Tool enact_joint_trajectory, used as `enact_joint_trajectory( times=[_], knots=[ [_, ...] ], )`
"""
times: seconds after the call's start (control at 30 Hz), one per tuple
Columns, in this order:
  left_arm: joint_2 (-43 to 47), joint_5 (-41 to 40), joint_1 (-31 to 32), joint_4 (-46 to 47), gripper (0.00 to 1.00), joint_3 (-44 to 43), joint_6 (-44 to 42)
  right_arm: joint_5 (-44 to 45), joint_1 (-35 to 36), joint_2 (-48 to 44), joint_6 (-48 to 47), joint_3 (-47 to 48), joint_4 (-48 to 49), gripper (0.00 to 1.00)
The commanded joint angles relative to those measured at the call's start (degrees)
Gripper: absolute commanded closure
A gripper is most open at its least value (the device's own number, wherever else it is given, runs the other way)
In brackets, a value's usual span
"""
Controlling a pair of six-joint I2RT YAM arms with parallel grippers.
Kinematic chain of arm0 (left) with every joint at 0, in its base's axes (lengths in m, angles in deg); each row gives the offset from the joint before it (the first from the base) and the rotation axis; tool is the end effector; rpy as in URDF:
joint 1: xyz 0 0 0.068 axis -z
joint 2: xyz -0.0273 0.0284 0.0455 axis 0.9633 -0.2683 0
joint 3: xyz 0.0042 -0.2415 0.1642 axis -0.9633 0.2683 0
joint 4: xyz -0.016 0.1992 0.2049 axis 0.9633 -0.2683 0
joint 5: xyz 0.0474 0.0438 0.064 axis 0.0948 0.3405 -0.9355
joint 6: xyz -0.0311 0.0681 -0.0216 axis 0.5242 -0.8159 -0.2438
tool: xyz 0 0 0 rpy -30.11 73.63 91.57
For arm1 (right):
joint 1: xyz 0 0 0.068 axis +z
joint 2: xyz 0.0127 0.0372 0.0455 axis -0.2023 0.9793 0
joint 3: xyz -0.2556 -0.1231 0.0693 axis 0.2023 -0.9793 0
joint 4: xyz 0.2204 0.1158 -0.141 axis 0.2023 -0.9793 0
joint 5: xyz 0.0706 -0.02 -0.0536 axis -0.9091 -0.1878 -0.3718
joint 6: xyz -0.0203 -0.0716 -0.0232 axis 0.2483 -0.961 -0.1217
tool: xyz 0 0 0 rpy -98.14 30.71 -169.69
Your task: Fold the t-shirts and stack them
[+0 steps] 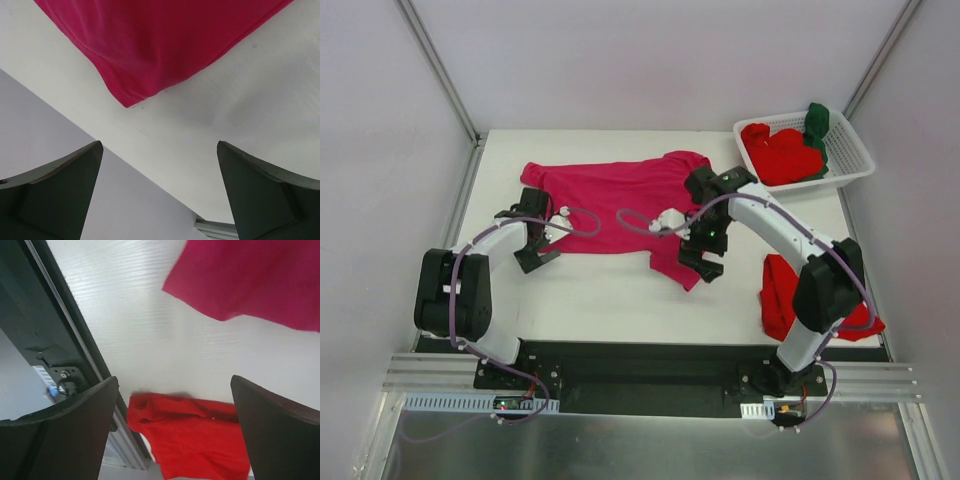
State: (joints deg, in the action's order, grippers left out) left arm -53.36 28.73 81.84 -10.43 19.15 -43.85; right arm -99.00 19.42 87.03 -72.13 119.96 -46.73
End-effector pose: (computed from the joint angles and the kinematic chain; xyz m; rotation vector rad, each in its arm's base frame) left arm 0.3293 -0.0224 0.1583 1.2368 2.4393 0.6437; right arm 0.3084 0.2081 0.2672 -2.1512 1.9566 0.3497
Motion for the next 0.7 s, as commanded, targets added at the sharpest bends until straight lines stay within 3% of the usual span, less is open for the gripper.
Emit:
enact_joint_trajectory(
  times=[0.0, 0.47, 0.67],
  knots=[
    [2.9, 1.4, -0.1, 3.5, 0.01, 1.0, -12.7, 5.3, 6.3, -8.3, -7.5, -9.8, 5.3, 0.00],
    [2.7, 16.7, -2.7, 3.9, 0.01, -0.7, -32.4, 16.2, 14.3, -4.8, 1.6, -17.3, 25.5, 0.04],
    [1.3, 18.8, -4.6, 3.8, 0.00, -1.3, -34.6, 19.3, 18.6, -2.0, 4.3, -16.9, 26.0, 0.04]
  ],
)
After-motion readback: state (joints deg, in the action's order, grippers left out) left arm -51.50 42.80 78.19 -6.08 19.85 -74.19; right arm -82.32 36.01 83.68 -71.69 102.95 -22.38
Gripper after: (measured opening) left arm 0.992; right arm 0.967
